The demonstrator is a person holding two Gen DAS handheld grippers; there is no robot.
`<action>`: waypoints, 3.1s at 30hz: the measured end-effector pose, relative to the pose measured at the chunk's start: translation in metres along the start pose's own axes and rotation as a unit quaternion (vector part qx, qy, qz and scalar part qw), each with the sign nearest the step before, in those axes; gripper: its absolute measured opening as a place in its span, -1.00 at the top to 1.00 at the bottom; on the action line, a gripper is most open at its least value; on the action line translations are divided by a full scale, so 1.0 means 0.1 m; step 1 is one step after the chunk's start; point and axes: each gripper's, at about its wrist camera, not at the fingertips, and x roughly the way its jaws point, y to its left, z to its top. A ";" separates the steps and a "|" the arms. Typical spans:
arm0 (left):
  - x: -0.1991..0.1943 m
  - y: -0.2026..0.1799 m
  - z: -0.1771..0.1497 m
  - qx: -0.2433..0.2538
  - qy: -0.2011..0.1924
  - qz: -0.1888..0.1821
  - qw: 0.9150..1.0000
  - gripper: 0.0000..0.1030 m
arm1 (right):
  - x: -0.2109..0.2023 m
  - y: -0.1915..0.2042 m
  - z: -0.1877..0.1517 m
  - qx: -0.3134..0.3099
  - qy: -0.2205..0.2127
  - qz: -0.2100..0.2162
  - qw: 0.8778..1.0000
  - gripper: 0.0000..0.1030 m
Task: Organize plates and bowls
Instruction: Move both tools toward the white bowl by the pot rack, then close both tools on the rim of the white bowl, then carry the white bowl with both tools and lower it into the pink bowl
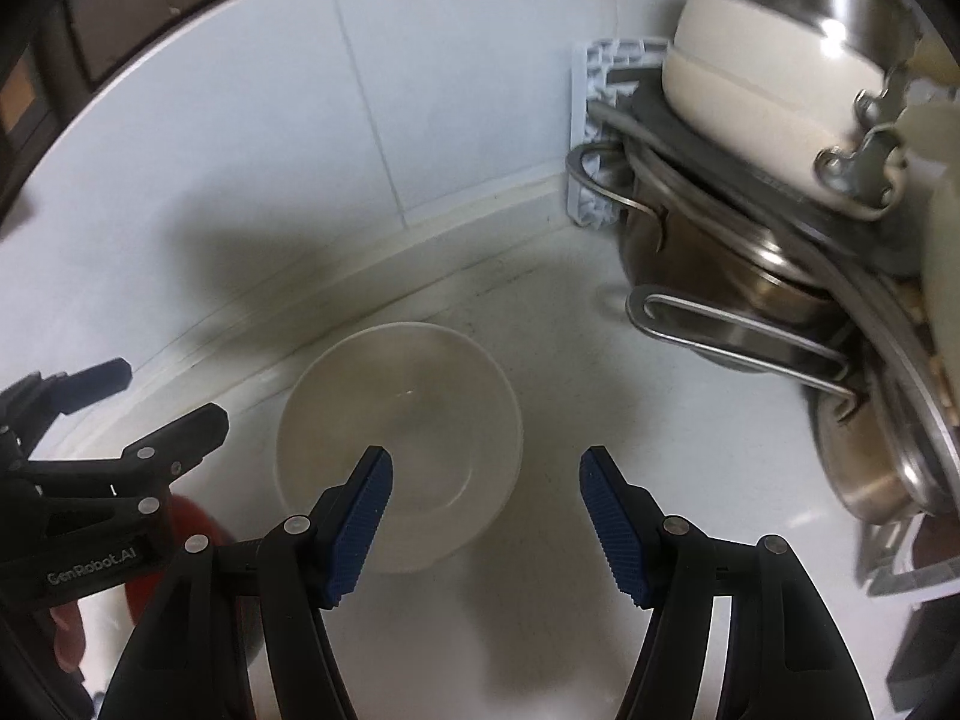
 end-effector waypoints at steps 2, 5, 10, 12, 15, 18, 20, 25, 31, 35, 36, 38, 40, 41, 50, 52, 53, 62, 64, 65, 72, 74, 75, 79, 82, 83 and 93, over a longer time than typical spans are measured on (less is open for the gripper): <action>0.09 -0.01 0.04 -0.003 0.011 -0.006 1.000 -0.59 | 0.10 -0.03 0.02 0.008 0.011 0.004 1.000 -0.27; 0.20 -0.03 0.07 -0.012 0.026 -0.021 0.999 -0.48 | 0.20 -0.06 0.04 0.022 0.021 0.005 1.000 -0.24; 0.39 -0.09 0.10 -0.029 0.063 -0.047 0.996 -0.15 | 0.29 -0.07 0.04 0.029 0.038 0.010 0.999 0.00; 0.43 -0.11 0.10 -0.030 0.072 -0.048 0.996 0.00 | 0.34 -0.07 0.03 0.031 0.047 0.012 0.998 0.08; 0.50 -0.15 0.09 -0.033 0.082 -0.050 0.995 0.23 | 0.37 -0.08 0.03 0.030 0.054 0.011 0.998 0.21; 0.54 -0.15 0.08 -0.038 0.092 -0.059 0.993 0.44 | 0.40 -0.09 0.02 0.031 0.061 0.009 0.998 0.38; 0.56 -0.16 0.08 -0.040 0.094 -0.061 0.993 0.55 | 0.41 -0.10 0.02 0.033 0.064 0.013 0.997 0.45; 0.56 -0.16 0.09 -0.051 0.095 -0.070 0.992 0.74 | 0.44 -0.10 0.03 0.031 0.073 0.009 0.997 0.68; 0.55 -0.17 0.09 -0.054 0.099 -0.080 0.990 0.89 | 0.47 -0.15 0.06 0.040 0.076 0.016 0.996 0.82; 0.56 -0.20 0.10 -0.060 0.102 -0.079 0.990 0.90 | 0.46 -0.14 0.06 0.036 0.075 0.013 0.996 0.84; 0.56 -0.21 0.10 -0.060 0.102 -0.078 0.990 0.90 | 0.46 -0.14 0.05 0.036 0.075 0.012 0.996 0.84; 0.51 -0.21 0.09 -0.060 0.099 -0.077 0.990 0.90 | 0.44 -0.13 0.05 0.036 0.074 0.012 0.997 0.84; 0.45 -0.21 0.08 -0.060 0.097 -0.077 0.990 0.90 | 0.40 -0.13 0.05 0.037 0.071 0.014 0.997 0.84; 0.41 -0.21 0.08 -0.060 0.095 -0.076 0.991 0.90 | 0.37 -0.13 0.05 0.037 0.070 0.016 0.997 0.84; -0.13 -0.17 -0.10 -0.062 0.070 -0.066 0.993 0.90 | 0.00 -0.09 -0.03 0.043 0.048 0.035 0.997 0.84; -0.28 -0.14 -0.19 -0.067 0.058 -0.067 0.994 0.90 | -0.12 -0.08 -0.07 0.041 0.041 0.037 0.998 0.84; -0.36 -0.13 -0.23 -0.070 0.051 -0.068 0.994 0.90 | -0.18 -0.07 -0.09 0.039 0.036 0.038 0.998 0.84; -0.86 -0.07 -0.62 -0.087 0.026 -0.059 0.994 0.90 | -0.68 0.10 -0.38 0.005 -0.001 0.034 0.999 0.84; -0.97 -0.05 -0.74 -0.088 0.023 -0.056 0.994 0.89 | -0.75 0.14 -0.46 0.003 -0.004 0.034 0.999 0.84; -1.01 -0.04 -0.80 -0.088 0.024 -0.054 0.994 0.89 | -0.80 0.17 -0.52 0.001 -0.005 0.035 0.999 0.84; -1.35 0.00 -1.21 -0.085 0.017 -0.050 0.995 0.89 | -1.10 0.28 -0.87 -0.002 -0.007 0.047 0.999 0.84; -1.43 0.01 -1.33 -0.083 0.018 -0.051 0.995 0.88 | -1.23 0.33 -1.00 -0.003 -0.011 0.048 0.999 0.84; -1.46 0.01 -1.39 -0.080 0.018 -0.050 0.995 0.88 | -1.26 0.34 -1.04 -0.003 -0.011 0.046 0.999 0.84; -1.60 0.06 -1.62 -0.078 0.020 -0.051 0.995 0.88 | -1.38 0.39 -1.25 -0.004 -0.010 0.046 0.999 0.83; -1.67 0.07 -1.77 -0.079 0.016 -0.052 0.995 0.88 | -1.46 0.43 -1.42 -0.007 -0.008 0.046 0.999 0.83; -1.69 0.08 -1.81 -0.080 0.015 -0.053 0.995 0.88 | -1.49 0.44 -1.48 -0.006 -0.007 0.047 0.999 0.83; -1.66 0.04 -2.22 -0.078 0.044 -0.067 0.994 0.88 | -1.52 0.61 -1.93 0.014 0.018 0.036 0.999 0.82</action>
